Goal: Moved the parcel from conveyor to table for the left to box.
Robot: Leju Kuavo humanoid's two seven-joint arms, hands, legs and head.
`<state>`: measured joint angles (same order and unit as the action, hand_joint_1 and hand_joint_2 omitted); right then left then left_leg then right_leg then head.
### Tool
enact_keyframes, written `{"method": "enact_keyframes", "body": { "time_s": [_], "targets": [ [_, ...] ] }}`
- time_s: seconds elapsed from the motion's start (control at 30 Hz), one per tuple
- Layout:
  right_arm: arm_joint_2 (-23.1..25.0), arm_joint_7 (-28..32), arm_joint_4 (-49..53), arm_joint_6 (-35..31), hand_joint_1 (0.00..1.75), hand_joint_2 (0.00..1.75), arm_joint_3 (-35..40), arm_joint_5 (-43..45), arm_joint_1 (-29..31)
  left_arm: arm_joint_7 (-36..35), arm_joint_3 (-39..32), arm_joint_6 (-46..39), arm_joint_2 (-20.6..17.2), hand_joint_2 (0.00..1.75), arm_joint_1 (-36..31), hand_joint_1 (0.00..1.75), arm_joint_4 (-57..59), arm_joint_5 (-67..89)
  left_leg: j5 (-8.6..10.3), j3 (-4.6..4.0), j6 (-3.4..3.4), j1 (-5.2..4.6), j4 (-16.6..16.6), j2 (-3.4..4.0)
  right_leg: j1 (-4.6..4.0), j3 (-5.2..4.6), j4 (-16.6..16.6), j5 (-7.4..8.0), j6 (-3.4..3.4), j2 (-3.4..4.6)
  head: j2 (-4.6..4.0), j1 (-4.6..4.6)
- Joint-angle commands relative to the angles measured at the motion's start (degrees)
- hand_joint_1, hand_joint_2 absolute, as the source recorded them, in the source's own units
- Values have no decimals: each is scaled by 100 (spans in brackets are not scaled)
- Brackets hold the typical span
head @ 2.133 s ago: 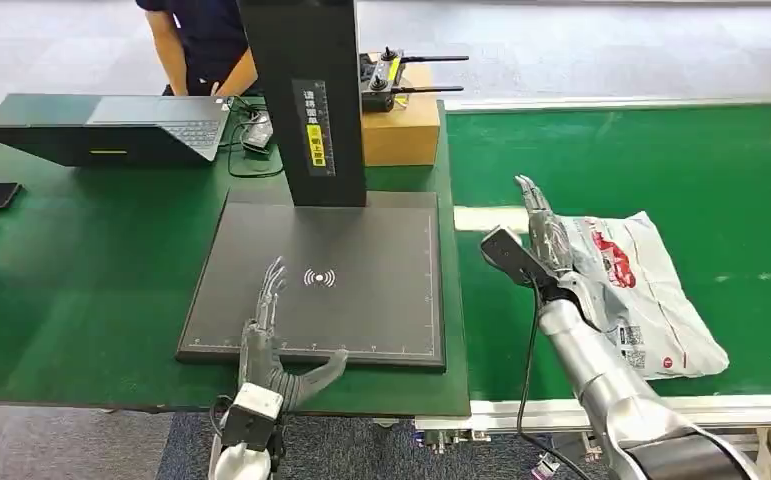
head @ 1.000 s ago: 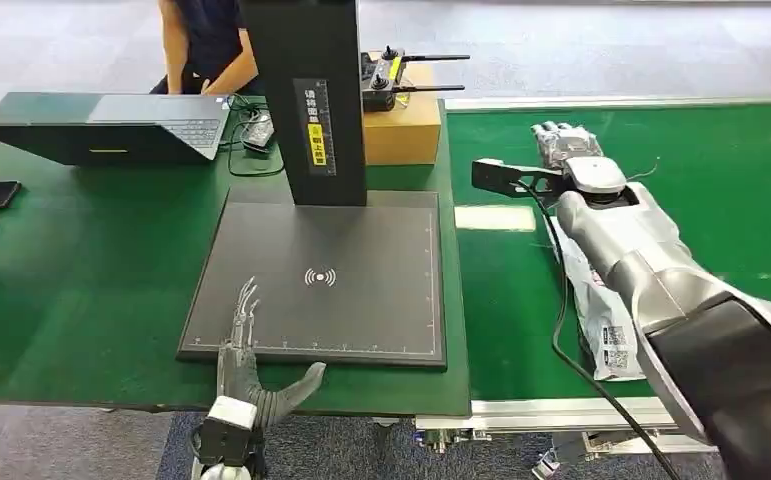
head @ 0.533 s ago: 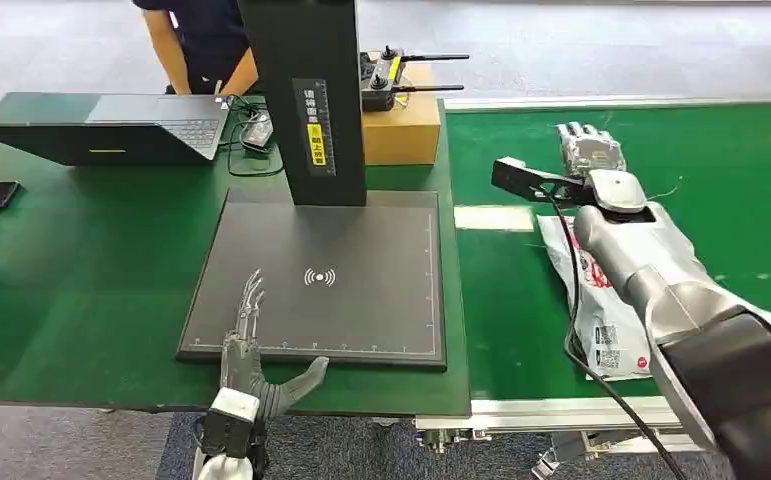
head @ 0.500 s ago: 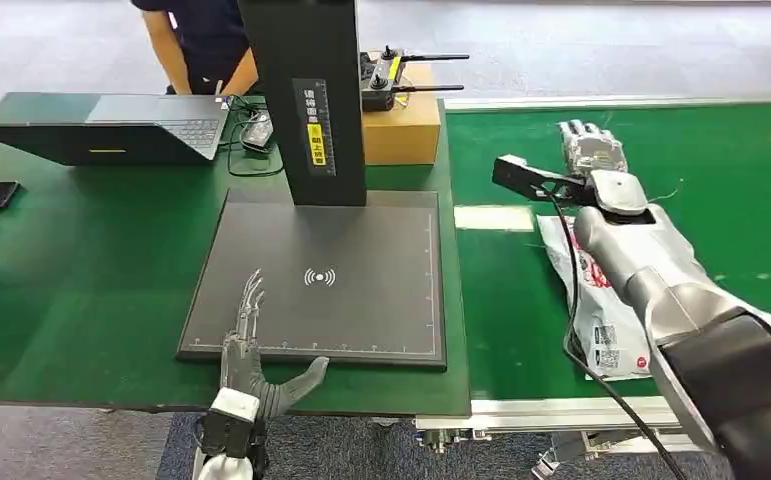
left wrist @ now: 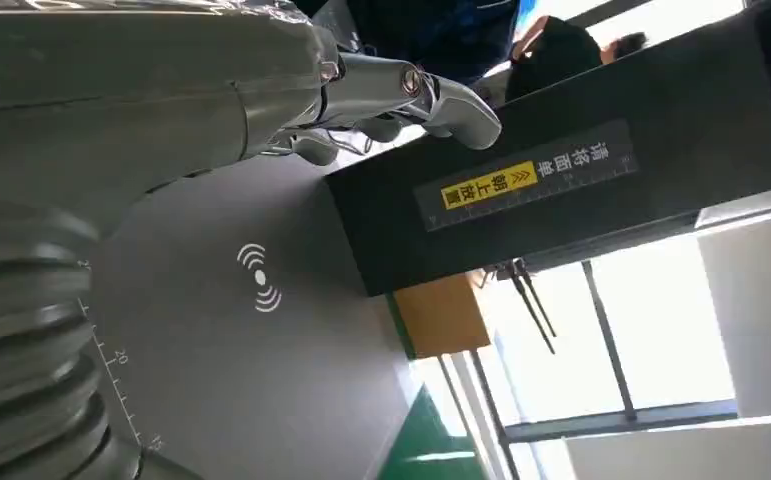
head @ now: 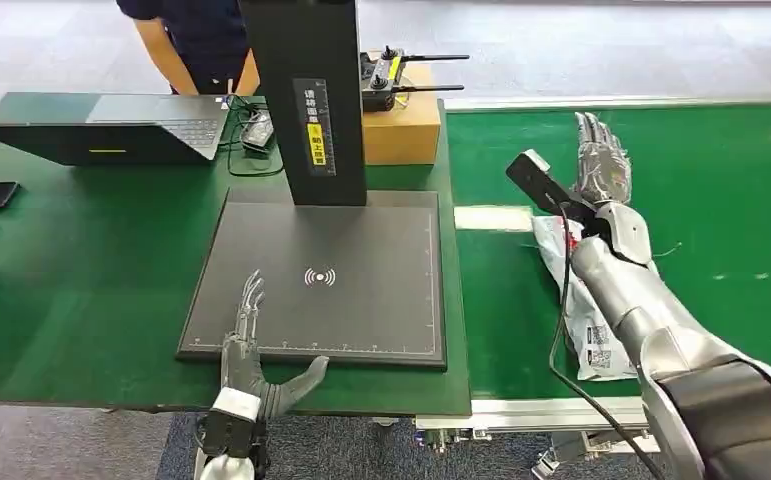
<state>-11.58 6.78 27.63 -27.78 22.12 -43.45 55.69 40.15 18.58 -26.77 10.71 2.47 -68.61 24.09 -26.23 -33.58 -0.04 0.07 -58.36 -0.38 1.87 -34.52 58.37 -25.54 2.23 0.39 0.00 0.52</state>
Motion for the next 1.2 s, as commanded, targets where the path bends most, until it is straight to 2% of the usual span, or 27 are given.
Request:
{"method": "enact_keyframes", "body": {
  "time_s": [0.03,0.17,0.3,0.47,0.73,0.93,0.97,1.03,1.07,1.13,1.2],
  "targets": [
    [154,624,342,-276,0,175,-717,414,-368,-15,-3,-29,21,175,-134,0,282,-29,8,11,-7,6,13,-1,-9,12,-15,7,-23,-9,0,2],
    [112,1140,682,-1044,0,175,-935,546,-1066,-15,97,-76,-7,175,-116,0,233,-120,2,14,-5,8,11,-3,-10,18,-15,2,-16,-8,0,2],
    [158,992,501,-1202,0,175,-942,330,-1418,-15,72,-113,13,175,-71,0,191,-102,4,23,-6,10,21,-8,-14,30,-26,3,-22,-16,0,0],
    [152,612,-68,-883,0,175,-986,42,-1428,-15,-56,-107,55,175,44,0,39,-40,6,14,-5,8,18,2,-12,19,-21,9,-27,-8,0,0],
    [226,270,-417,-538,0,175,-1055,-43,-1435,-77,-117,-80,73,175,159,0,-157,43,-1,9,-4,7,10,8,-10,10,-13,5,-21,1,0,0],
    [174,-460,-592,-353,0,175,-964,-505,-1373,-164,-164,-27,103,175,224,0,-287,150,-1,6,-3,5,7,6,-8,7,-9,3,-19,-1,0,0],
    [128,-960,-679,-511,0,175,-789,-951,-1339,-191,-185,-11,116,175,239,0,-327,189,1,8,-4,7,11,7,-11,11,-14,6,-25,-2,0,2],
    [135,-1050,-687,-505,0,175,-822,-981,-1342,-203,-188,-2,119,175,240,0,-340,202,0,5,-3,6,7,7,-9,7,-10,5,-20,0,0,0],
    [89,-1441,-740,-607,0,175,-658,-1380,-1335,-230,-202,13,128,175,248,0,-362,233,-2,1,-1,3,4,5,-5,2,-5,2,-13,0,0,0],
    [97,-1600,-739,-649,0,175,-636,-1544,-1354,-245,-210,23,136,175,256,0,-378,254,-1,0,-2,5,4,5,-7,2,-7,3,-16,-1,0,0],
    [43,-2278,-811,-575,0,175,-401,-2292,-1354,-262,-230,41,152,175,262,0,-389,301,-1,2,-2,4,4,5,-7,4,-7,3,-17,-1,0,0]
  ]
}}
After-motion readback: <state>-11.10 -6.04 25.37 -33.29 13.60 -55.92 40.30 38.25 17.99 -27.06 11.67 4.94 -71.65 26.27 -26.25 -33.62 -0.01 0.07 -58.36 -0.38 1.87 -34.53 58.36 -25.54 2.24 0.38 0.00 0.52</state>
